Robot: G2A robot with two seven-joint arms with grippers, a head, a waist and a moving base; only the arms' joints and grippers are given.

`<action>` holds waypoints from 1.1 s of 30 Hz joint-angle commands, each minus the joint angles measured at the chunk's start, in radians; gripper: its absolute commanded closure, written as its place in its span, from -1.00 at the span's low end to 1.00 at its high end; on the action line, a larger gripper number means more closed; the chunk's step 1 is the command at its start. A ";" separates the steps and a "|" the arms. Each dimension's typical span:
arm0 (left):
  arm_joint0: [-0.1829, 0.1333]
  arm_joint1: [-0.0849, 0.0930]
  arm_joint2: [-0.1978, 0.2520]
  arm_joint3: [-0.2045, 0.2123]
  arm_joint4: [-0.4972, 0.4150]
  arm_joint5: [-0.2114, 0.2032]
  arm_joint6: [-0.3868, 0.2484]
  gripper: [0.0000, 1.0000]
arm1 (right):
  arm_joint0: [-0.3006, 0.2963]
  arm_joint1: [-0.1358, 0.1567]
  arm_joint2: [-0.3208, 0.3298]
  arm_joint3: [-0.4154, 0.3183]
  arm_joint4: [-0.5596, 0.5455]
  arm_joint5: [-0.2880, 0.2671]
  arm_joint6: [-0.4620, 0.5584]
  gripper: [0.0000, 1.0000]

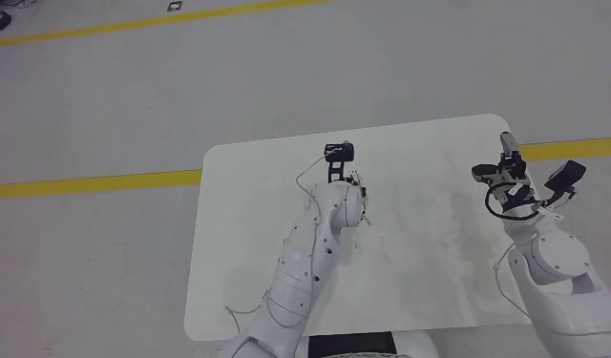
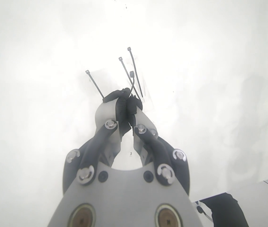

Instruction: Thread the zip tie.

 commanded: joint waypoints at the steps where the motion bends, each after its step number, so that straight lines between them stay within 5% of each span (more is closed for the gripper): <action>1: 0.016 0.012 0.018 -0.040 0.001 -0.003 -0.002 1.00 | 0.000 0.000 0.000 0.000 0.000 0.000 0.000 -1.00; 7: 0.065 0.046 0.045 -0.151 -0.009 -0.042 -0.010 1.00 | 0.000 0.000 0.000 0.000 0.000 0.000 0.000 -1.00; 12: 0.102 0.067 0.007 -0.234 -0.130 -0.172 -0.056 1.00 | 0.000 0.000 0.000 0.000 0.000 0.000 0.000 -1.00; 16: 0.111 0.082 -0.048 -0.259 -0.233 -0.262 -0.108 1.00 | 0.000 0.000 0.000 0.000 0.000 0.000 0.000 -1.00; 27: 0.063 0.120 -0.201 -0.205 -0.650 -0.464 -0.308 1.00 | 0.000 0.000 0.000 0.000 0.000 0.000 0.000 -1.00; 33: 0.017 0.155 -0.234 -0.102 -0.921 -0.546 -0.330 1.00 | 0.000 0.000 0.000 0.000 0.000 0.000 0.000 -1.00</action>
